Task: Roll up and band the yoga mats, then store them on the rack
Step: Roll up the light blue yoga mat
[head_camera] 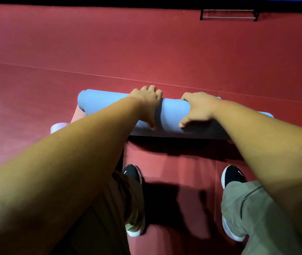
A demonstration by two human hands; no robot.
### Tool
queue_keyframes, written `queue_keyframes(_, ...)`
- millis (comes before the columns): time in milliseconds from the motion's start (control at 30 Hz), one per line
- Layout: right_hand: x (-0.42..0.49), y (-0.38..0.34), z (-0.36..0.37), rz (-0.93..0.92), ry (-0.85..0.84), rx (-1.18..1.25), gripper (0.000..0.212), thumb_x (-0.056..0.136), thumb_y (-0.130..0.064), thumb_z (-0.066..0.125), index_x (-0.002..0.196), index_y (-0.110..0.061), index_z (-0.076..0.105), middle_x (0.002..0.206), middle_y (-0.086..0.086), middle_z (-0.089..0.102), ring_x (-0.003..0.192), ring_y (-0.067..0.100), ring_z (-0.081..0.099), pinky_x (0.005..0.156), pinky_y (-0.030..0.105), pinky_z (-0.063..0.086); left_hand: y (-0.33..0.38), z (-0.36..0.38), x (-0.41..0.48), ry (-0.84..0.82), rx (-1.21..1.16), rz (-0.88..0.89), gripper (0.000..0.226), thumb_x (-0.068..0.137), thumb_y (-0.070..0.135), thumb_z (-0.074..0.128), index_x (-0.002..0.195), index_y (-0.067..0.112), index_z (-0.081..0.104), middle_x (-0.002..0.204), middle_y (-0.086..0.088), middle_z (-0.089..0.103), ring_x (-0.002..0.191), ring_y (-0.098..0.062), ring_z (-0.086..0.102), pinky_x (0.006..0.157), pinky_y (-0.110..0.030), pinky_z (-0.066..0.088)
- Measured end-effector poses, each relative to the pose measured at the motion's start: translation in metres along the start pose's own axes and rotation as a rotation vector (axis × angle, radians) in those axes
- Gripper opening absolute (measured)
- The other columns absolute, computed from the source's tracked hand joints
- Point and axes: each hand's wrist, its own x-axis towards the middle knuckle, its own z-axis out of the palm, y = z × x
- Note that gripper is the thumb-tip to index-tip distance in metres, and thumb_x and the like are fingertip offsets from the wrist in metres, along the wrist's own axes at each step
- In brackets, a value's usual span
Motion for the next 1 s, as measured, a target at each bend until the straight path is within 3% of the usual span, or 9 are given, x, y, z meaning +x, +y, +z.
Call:
queue_keyframes(100,0.002,0.001,0.000,0.005,-0.043,-0.003,0.094,0.061,-0.062,0.093,0.135,-0.025,0.049,0.126,0.004,0.062,0.107,0.029,0.058,0.090,0.043,0.053,-0.003,-0.004,0.001,0.027,-0.083,0.021,0.100,0.054,0.060,0.097,0.131,0.017,0.051,0.129,-0.008,0.057,0.118,-0.032,0.061,0.092,-0.045,0.054)
queue_keyframes(267,0.004,0.003,0.004,0.009,-0.027,-0.066,0.121,0.052,-0.071,0.094,0.150,-0.028,0.037,0.140,0.003,0.046,0.129,0.034,0.051,0.105,0.048,0.045,-0.010,-0.013,0.002,-0.045,-0.200,0.027,0.085,0.057,0.056,0.096,0.123,0.017,0.061,0.114,-0.008,0.067,0.101,-0.031,0.062,0.082,-0.038,0.054)
queue_keyframes(433,0.005,0.004,0.003,-0.023,0.033,-0.069,0.099,0.047,-0.066,0.096,0.120,-0.032,0.038,0.119,-0.004,0.045,0.107,0.027,0.051,0.088,0.043,0.041,-0.010,-0.013,0.003,-0.121,-0.252,-0.010,0.096,0.057,0.060,0.093,0.134,0.016,0.054,0.123,-0.007,0.065,0.105,-0.030,0.060,0.092,-0.041,0.055)
queue_keyframes(533,0.005,0.006,0.001,-0.025,0.013,-0.013,0.102,0.042,-0.071,0.090,0.123,-0.030,0.044,0.119,-0.005,0.051,0.104,0.025,0.054,0.090,0.043,0.049,-0.006,-0.011,0.001,-0.120,-0.176,-0.007,0.104,0.053,0.069,0.084,0.137,0.019,0.049,0.133,-0.008,0.059,0.120,-0.032,0.057,0.102,-0.047,0.051)
queue_keyframes(633,0.003,0.008,-0.003,-0.014,-0.013,0.045,0.097,0.050,-0.065,0.095,0.129,-0.027,0.051,0.123,-0.002,0.059,0.105,0.025,0.058,0.087,0.040,0.051,0.000,-0.009,-0.001,-0.065,-0.030,0.025,0.120,0.054,0.077,0.088,0.148,0.019,0.041,0.142,-0.007,0.048,0.135,-0.031,0.047,0.107,-0.053,0.045)
queue_keyframes(733,0.004,0.008,-0.005,0.000,-0.030,0.068,0.094,0.054,-0.061,0.096,0.131,-0.028,0.054,0.122,0.001,0.064,0.105,0.027,0.060,0.087,0.039,0.052,0.007,-0.009,-0.002,-0.003,0.002,0.027,0.121,0.049,0.074,0.093,0.144,0.017,0.043,0.140,-0.006,0.049,0.133,-0.030,0.049,0.104,-0.052,0.050)
queue_keyframes(833,0.005,0.010,-0.005,0.005,-0.060,0.068,0.094,0.058,-0.064,0.094,0.135,-0.029,0.053,0.128,0.001,0.064,0.110,0.027,0.059,0.092,0.041,0.052,0.004,-0.012,0.001,0.036,-0.099,0.026,0.102,0.049,0.068,0.094,0.130,0.020,0.054,0.128,-0.004,0.059,0.121,-0.029,0.059,0.096,-0.045,0.055)
queue_keyframes(933,0.004,0.008,-0.002,0.002,-0.084,-0.008,0.115,0.058,-0.072,0.091,0.153,-0.031,0.041,0.143,0.003,0.052,0.130,0.033,0.049,0.107,0.046,0.046,-0.002,-0.014,0.004,-0.011,-0.185,0.012,0.087,0.050,0.062,0.092,0.120,0.019,0.061,0.116,-0.006,0.066,0.104,-0.031,0.064,0.088,-0.042,0.058)
queue_keyframes(1000,0.004,0.005,0.002,-0.004,-0.038,-0.076,0.131,0.050,-0.073,0.094,0.156,-0.030,0.032,0.144,0.006,0.045,0.134,0.037,0.048,0.108,0.050,0.044,-0.004,-0.015,0.005,-0.034,-0.221,0.007,0.085,0.054,0.060,0.093,0.121,0.018,0.062,0.113,-0.006,0.068,0.100,-0.030,0.063,0.084,-0.039,0.057)
